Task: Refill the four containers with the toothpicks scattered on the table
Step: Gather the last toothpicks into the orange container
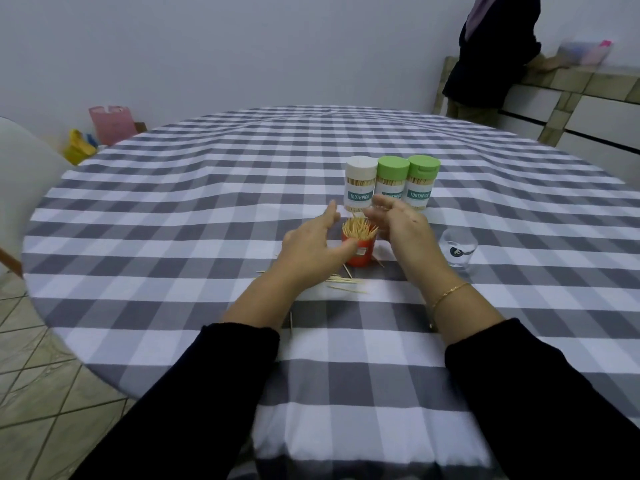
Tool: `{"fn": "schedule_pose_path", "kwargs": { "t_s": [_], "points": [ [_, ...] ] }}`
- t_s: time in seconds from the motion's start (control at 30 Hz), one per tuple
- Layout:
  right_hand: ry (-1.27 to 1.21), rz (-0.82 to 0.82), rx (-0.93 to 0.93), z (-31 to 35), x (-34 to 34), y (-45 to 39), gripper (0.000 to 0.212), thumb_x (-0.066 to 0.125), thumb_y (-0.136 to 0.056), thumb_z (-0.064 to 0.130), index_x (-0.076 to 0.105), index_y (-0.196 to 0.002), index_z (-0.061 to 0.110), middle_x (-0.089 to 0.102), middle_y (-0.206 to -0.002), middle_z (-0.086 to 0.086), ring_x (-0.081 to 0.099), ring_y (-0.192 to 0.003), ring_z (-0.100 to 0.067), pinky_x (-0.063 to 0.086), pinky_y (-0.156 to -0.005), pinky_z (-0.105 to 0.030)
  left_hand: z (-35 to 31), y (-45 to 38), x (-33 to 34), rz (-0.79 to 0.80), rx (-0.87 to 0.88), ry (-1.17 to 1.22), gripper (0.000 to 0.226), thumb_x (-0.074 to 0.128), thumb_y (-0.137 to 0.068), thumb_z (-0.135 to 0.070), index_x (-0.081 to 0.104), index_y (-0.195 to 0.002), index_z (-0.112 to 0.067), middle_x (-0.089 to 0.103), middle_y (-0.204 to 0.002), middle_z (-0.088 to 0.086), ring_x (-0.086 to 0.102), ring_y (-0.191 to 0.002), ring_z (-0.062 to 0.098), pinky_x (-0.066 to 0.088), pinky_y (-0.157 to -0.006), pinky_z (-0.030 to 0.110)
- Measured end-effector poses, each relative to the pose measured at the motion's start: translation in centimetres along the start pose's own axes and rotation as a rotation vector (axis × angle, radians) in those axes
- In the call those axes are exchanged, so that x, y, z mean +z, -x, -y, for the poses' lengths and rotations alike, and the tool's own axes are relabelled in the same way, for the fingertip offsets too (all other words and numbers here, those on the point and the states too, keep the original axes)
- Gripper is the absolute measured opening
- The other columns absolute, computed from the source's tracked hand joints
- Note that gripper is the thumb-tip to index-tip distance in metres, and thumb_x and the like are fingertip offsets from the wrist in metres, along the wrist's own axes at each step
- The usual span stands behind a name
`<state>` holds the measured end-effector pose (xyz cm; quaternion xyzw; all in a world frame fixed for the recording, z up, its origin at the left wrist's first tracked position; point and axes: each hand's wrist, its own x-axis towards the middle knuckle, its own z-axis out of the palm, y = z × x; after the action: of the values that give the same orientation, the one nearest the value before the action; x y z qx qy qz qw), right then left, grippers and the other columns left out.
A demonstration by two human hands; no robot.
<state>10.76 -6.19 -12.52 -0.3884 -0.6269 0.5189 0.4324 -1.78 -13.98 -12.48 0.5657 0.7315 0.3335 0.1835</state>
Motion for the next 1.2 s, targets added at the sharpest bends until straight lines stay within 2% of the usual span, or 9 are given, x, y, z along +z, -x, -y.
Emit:
{"fn": "schedule_pose_path", "kwargs": {
  "t_s": [0.1, 0.2, 0.3, 0.37, 0.57, 0.73, 0.8, 1.0, 1.2],
  "points": [
    [0.134, 0.090, 0.115, 0.2, -1.1, -0.4, 0.040, 0.047, -0.094, 0.003, 0.049, -0.133, 0.013, 0.064, -0.111, 0.005, 0.057, -0.100, -0.008, 0.045, -0.089, -0.019, 0.4, 0.1, -2.1, 0.073, -0.066, -0.040, 0.059, 0.047, -0.097, -0.019, 0.026, -0.152, -0.027, 0.036, -0.154, -0.006, 0.037, -0.139, 0.019, 0.032, -0.112, 0.036],
    [0.519, 0.214, 0.163, 0.4, -1.9, 0.0, 0.049, 0.052, -0.090, 0.005, 0.044, -0.137, 0.014, 0.058, -0.122, -0.002, 0.052, -0.105, -0.013, 0.044, -0.090, -0.026, 1.4, 0.2, -4.3, 0.187, -0.101, -0.209, 0.053, 0.048, -0.095, -0.013, 0.040, -0.146, -0.026, 0.038, -0.152, -0.003, 0.038, -0.137, 0.019, 0.032, -0.109, 0.032],
    [0.980, 0.297, 0.183, 0.4, -1.8, 0.1, 0.033, 0.062, -0.086, 0.024, 0.060, -0.116, 0.012, 0.062, -0.107, -0.003, 0.058, -0.099, -0.020, 0.048, -0.084, -0.030, 2.5, 0.4, -5.9, 0.331, -0.129, -0.336, 0.053, 0.055, -0.093, -0.024, 0.043, -0.144, -0.029, 0.038, -0.152, -0.004, 0.036, -0.138, 0.020, 0.029, -0.110, 0.033],
    [1.098, 0.285, 0.202, 0.1, -1.4, 0.1, 0.025, 0.059, -0.087, 0.029, 0.066, -0.100, 0.008, 0.067, -0.095, -0.007, 0.061, -0.091, -0.023, 0.049, -0.076, -0.032, 3.1, 0.5, -6.3, 0.408, -0.121, -0.395, 0.055, 0.057, -0.091, -0.024, 0.043, -0.145, -0.026, 0.038, -0.151, -0.004, 0.037, -0.136, 0.019, 0.028, -0.109, 0.031],
    [1.229, 0.246, 0.256, 0.2, -1.1, 0.0, 0.019, 0.060, -0.080, 0.028, 0.065, -0.081, 0.010, 0.064, -0.078, -0.005, 0.060, -0.075, -0.022, 0.042, -0.058, -0.028, 4.3, 0.5, -6.0, 0.410, -0.047, -0.384, 0.048, 0.061, -0.089, -0.017, 0.054, -0.136, -0.026, 0.046, -0.135, -0.003, 0.043, -0.112, 0.012, 0.034, -0.098, 0.025],
    [1.227, 0.212, 0.178, 0.2, -0.4, 0.4, 0.016, 0.056, -0.085, 0.028, 0.054, -0.082, 0.012, 0.052, -0.072, -0.002, 0.054, -0.077, -0.023, 0.038, -0.059, -0.028, 4.1, 0.7, -4.5, 0.290, 0.037, -0.370, 0.062, 0.054, -0.093, -0.021, 0.031, -0.151, -0.025, 0.024, -0.158, -0.005, 0.023, -0.144, 0.016, 0.020, -0.115, 0.031],
    [1.212, 0.213, 0.194, 0.1, 0.0, 0.5, 0.015, 0.053, -0.088, 0.027, 0.054, -0.086, 0.012, 0.050, -0.072, -0.003, 0.053, -0.078, -0.023, 0.039, -0.062, -0.029, 3.7, 0.8, -3.7, 0.305, 0.070, -0.417, 0.059, 0.046, -0.097, -0.022, 0.026, -0.152, -0.025, 0.020, -0.160, -0.006, 0.019, -0.146, 0.014, 0.016, -0.117, 0.031],
    [1.321, 0.256, 0.246, 0.9, -0.8, 1.5, 0.025, 0.057, -0.087, 0.032, 0.046, -0.071, 0.016, 0.052, -0.072, -0.001, 0.054, -0.077, -0.021, 0.041, -0.061, -0.029, 3.9, 0.7, -3.6, 0.258, 0.103, -0.396, 0.040, 0.042, -0.099, -0.018, 0.054, -0.137, -0.021, 0.048, -0.139, -0.002, 0.043, -0.125, 0.013, 0.033, -0.105, 0.025],
    [1.367, 0.398, 0.217, 2.4, -0.2, 3.4, 0.023, 0.061, -0.086, 0.029, 0.048, -0.071, 0.016, 0.055, -0.075, -0.002, 0.052, -0.069, -0.015, 0.043, -0.060, -0.026, 4.2, 0.6, -3.5, 0.253, 0.067, -0.374, 0.039, 0.039, -0.102, -0.019, 0.053, -0.137, -0.025, 0.051, -0.132, 0.000, 0.047, -0.116, 0.015, 0.037, -0.099, 0.026]
  ]
}}
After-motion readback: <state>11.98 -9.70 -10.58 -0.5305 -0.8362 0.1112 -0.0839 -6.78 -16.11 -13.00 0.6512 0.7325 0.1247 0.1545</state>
